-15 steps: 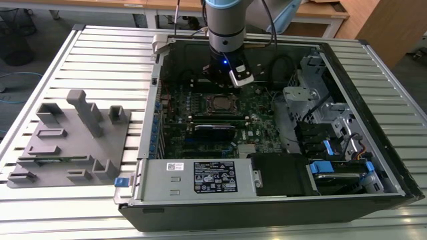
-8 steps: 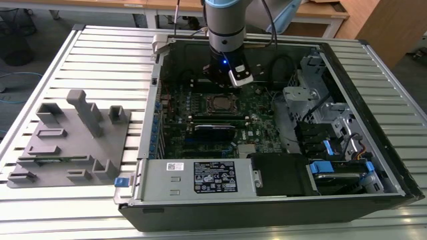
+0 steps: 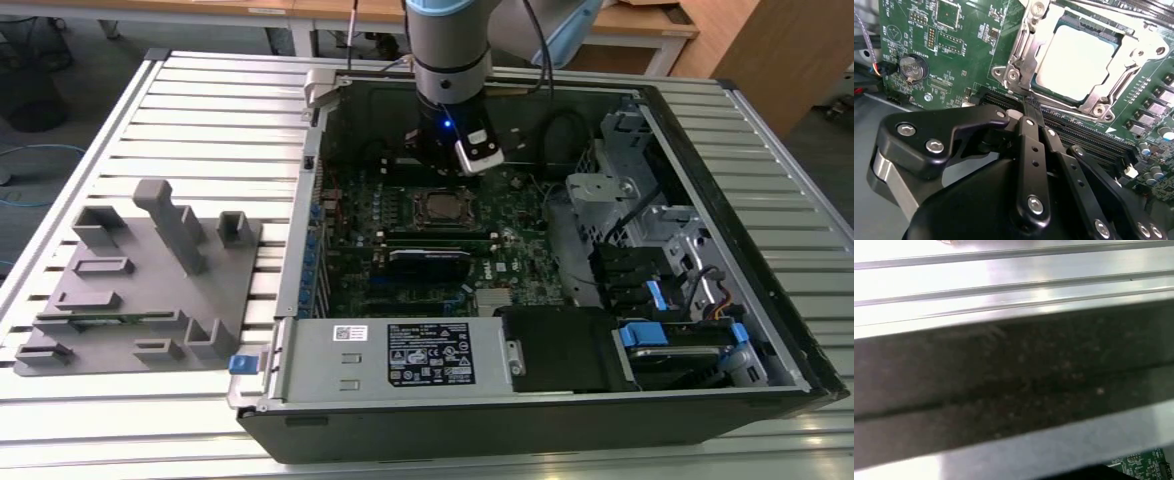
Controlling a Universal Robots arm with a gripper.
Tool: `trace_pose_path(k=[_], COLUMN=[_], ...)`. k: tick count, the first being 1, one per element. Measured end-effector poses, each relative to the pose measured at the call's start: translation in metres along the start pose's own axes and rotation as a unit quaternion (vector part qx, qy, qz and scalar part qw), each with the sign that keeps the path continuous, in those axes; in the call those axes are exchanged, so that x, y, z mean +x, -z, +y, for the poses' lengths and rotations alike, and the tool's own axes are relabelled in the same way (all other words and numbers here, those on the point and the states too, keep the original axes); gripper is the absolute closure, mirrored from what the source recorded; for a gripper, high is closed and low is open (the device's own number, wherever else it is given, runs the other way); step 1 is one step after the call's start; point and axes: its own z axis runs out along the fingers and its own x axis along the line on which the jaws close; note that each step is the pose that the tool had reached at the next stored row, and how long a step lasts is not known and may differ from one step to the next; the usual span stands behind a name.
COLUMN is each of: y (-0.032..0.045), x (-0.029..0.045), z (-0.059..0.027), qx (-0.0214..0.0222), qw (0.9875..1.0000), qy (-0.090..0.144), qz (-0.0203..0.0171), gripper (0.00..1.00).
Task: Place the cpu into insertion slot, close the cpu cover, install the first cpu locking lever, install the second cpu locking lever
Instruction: 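Install the first cpu locking lever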
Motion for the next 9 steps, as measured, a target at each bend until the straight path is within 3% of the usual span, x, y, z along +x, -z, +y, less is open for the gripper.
trace_pose_path(k=[7,9], y=[0.0006,0.0008], x=[0.0045,0.0046], z=[-0.0006,-0.0008], qx=[-0.0255,-0.0274], qw=[0.9997,0.9996], qy=[-0.004,-0.005], qz=[0.0045,0.0049], gripper=[0.90,0.90])
